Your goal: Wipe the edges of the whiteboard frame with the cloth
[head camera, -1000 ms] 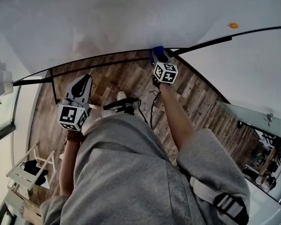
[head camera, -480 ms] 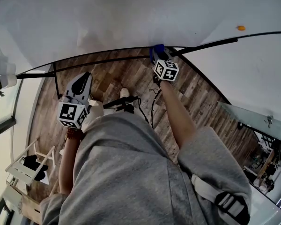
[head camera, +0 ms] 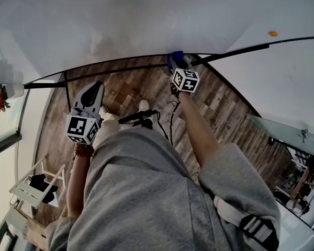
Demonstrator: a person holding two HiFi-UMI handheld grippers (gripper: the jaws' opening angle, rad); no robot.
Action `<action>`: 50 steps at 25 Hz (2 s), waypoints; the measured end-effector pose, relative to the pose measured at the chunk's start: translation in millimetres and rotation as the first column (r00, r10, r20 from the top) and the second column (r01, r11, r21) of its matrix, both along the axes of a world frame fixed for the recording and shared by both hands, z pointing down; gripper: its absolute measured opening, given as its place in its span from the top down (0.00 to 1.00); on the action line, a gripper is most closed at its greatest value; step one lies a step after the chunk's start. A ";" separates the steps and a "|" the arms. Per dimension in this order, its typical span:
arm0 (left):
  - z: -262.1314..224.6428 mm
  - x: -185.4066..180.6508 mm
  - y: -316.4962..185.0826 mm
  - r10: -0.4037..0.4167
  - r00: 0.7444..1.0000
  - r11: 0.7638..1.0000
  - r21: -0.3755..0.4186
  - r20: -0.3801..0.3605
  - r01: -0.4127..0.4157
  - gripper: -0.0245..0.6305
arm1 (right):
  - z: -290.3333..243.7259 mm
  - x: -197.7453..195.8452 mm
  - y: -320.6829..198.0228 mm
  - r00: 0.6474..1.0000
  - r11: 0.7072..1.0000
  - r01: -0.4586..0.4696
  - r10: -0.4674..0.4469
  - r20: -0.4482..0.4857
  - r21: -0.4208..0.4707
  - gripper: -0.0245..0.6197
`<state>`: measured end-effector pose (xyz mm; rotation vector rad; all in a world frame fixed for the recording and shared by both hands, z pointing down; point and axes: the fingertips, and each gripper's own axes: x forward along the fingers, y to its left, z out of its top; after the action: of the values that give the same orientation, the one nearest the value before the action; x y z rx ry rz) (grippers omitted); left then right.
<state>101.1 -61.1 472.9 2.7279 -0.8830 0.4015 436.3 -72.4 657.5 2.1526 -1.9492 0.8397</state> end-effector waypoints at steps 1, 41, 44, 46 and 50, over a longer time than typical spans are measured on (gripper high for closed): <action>-0.7 -2.3 -1.1 -0.003 1.000 1.000 0.001 -0.003 0.003 0.91 | 0.5 -2.9 -0.3 1.000 1.000 0.001 -0.001 0.001 -0.001 0.77; -9.8 -85.7 -34.7 -0.102 0.992 0.995 0.012 -0.078 0.103 0.91 | 4.4 -72.1 -23.7 1.000 0.999 0.001 -0.001 -0.005 -0.053 0.77; -10.4 -92.8 -36.5 -0.112 0.990 0.993 0.010 -0.085 0.114 0.91 | 4.3 -79.9 -24.9 1.000 0.998 0.006 -0.006 0.001 -0.061 0.77; -11.1 -95.4 -38.8 -0.119 0.988 0.993 0.006 -0.096 0.120 0.91 | 3.1 -84.5 -26.2 1.000 0.997 0.014 -0.014 0.002 -0.069 0.77; -14.2 -99.7 -44.4 -0.130 0.985 0.991 0.008 -0.115 0.132 0.91 | 3.1 -93.1 -28.8 1.000 0.997 0.018 -0.017 0.004 -0.077 0.77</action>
<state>1.4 -105.6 458.6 2.6571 -1.0303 0.2112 343.2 -101.2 660.6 2.0895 -1.9015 0.9008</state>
